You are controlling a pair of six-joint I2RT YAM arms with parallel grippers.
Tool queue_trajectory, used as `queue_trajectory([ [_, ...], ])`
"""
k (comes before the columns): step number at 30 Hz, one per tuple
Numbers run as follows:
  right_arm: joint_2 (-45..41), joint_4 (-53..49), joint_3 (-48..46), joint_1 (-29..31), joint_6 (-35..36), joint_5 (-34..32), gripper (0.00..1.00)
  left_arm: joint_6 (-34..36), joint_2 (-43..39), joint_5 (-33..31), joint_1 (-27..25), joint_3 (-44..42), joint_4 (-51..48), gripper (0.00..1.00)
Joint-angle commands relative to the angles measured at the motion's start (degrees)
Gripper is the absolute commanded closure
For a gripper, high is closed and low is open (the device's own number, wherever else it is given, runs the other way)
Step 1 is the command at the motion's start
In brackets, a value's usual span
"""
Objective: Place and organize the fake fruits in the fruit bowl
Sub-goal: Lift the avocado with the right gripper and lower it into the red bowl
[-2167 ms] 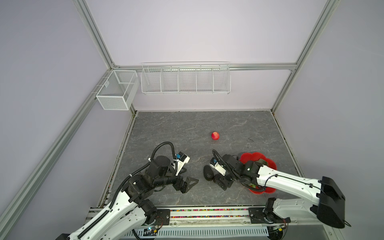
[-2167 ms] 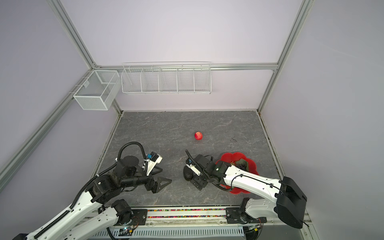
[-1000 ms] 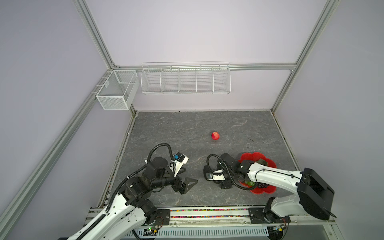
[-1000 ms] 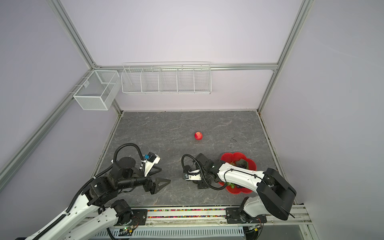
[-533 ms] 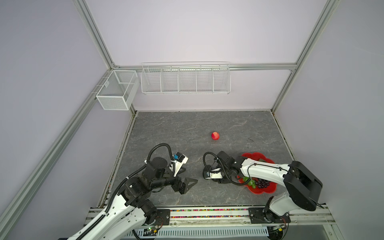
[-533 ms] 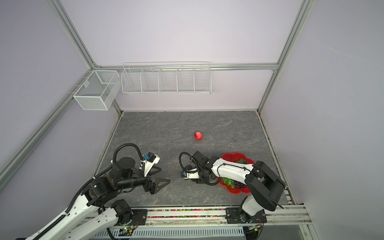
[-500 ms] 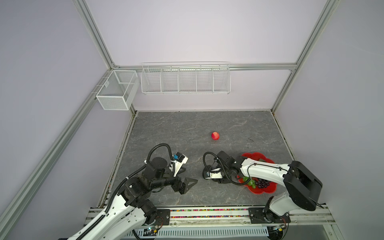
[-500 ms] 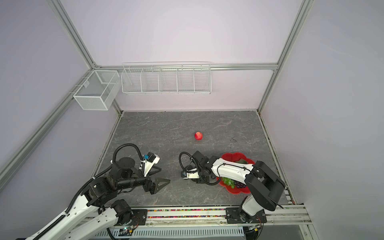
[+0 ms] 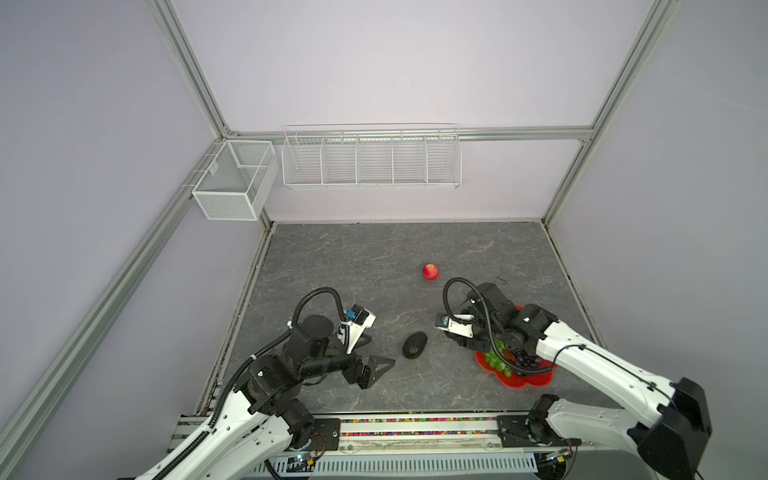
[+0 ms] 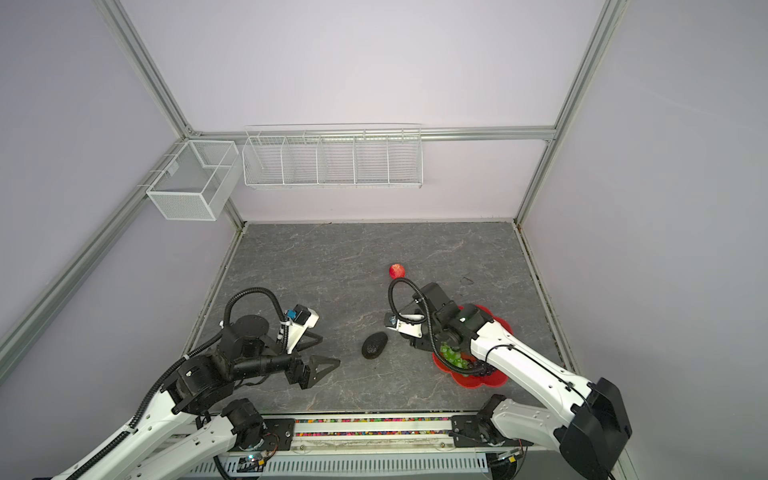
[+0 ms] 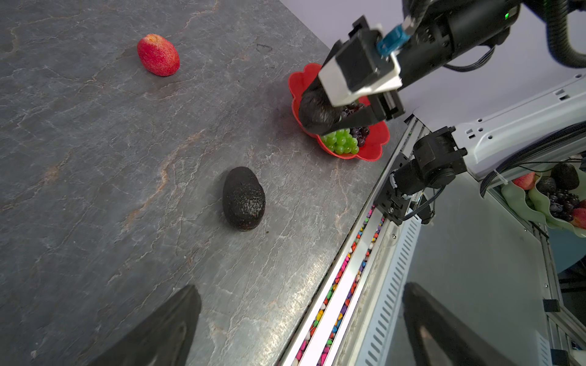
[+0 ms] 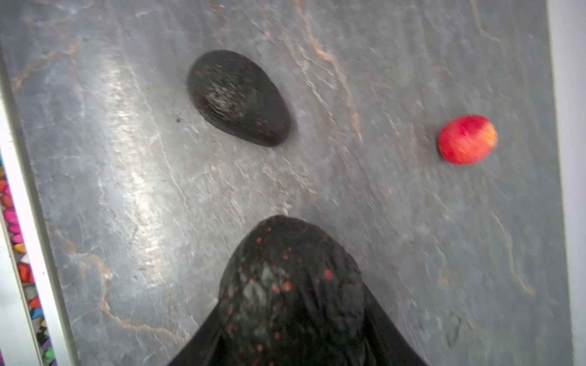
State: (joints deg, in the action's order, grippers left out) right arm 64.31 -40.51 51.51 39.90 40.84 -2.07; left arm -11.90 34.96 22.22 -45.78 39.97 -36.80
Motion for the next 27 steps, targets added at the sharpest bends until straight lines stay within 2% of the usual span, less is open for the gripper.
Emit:
queue_trajectory([
  [1,-2.1,-5.9,0.7,-5.3,-3.7,-5.0,0.58,0.4,-0.6,-0.8,-0.3,0.7,-0.9,0.01],
  [4,-0.7,-7.6,0.5,-11.4,-5.8,-7.7,0.59,0.3,-0.5,-0.7,-0.2,0.7,-0.9,0.01],
  [8,1.9,-3.4,0.7,-16.5,-6.7,-9.2,0.60,0.5,-0.3,-0.7,-0.2,0.7,-0.9,0.01],
  [16,11.8,1.9,1.2,-18.9,-4.9,-12.5,0.60,0.2,-0.6,-1.2,-0.3,0.7,-1.0,0.01],
  [20,13.9,3.9,0.9,-20.7,-5.4,-12.5,0.59,0.2,-0.5,-1.2,-0.3,0.7,-1.0,0.01],
  [24,13.6,5.2,1.0,-21.2,-5.9,-13.2,0.50,0.3,-0.2,-0.7,-0.2,0.7,-0.9,0.01],
  [27,13.4,4.7,1.1,-21.3,-6.3,-13.8,0.47,0.3,-0.4,-0.7,-0.3,0.8,-0.9,0.01],
])
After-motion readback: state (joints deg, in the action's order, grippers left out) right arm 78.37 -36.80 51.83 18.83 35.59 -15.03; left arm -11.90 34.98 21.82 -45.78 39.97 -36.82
